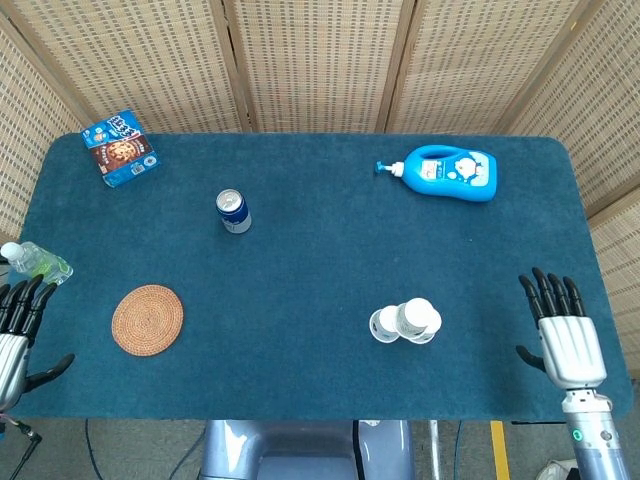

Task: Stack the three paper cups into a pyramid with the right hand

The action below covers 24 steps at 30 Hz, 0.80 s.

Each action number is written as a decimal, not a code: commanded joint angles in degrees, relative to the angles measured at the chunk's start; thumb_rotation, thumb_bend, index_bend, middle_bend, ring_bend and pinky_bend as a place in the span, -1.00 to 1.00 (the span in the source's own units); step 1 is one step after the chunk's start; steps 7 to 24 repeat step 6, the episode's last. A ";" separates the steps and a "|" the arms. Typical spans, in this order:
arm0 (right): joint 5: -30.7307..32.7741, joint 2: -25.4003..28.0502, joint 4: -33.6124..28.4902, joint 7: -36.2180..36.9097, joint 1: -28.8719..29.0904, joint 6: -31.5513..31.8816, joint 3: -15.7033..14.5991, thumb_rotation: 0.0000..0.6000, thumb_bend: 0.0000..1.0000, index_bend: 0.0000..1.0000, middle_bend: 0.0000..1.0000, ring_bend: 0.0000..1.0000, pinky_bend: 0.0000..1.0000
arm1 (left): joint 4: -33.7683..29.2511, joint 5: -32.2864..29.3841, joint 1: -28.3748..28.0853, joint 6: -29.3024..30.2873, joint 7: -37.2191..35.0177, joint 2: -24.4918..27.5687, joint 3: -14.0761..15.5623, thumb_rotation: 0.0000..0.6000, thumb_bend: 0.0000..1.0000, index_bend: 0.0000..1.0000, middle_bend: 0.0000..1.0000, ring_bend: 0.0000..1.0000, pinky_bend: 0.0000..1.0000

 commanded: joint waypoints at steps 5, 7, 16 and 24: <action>-2.46 -2.59 3.61 1.45 -2.40 -1.27 0.59 1.00 -0.76 -1.00 -1.00 -1.00 -0.98 | 0.52 -0.73 0.07 0.16 -0.64 -0.10 -0.52 1.00 -0.63 -1.00 -1.00 -1.00 -1.00; -2.43 -2.63 3.91 1.44 -2.58 -1.63 0.79 1.00 -0.76 -1.00 -1.00 -1.00 -0.98 | 0.54 -0.75 0.05 0.17 -0.68 -0.12 -0.56 1.00 -0.63 -1.00 -1.00 -1.00 -1.00; -2.43 -2.63 3.91 1.44 -2.58 -1.63 0.79 1.00 -0.76 -1.00 -1.00 -1.00 -0.98 | 0.54 -0.75 0.05 0.17 -0.68 -0.12 -0.56 1.00 -0.63 -1.00 -1.00 -1.00 -1.00; -2.43 -2.63 3.91 1.44 -2.58 -1.63 0.79 1.00 -0.76 -1.00 -1.00 -1.00 -0.98 | 0.54 -0.75 0.05 0.17 -0.68 -0.12 -0.56 1.00 -0.63 -1.00 -1.00 -1.00 -1.00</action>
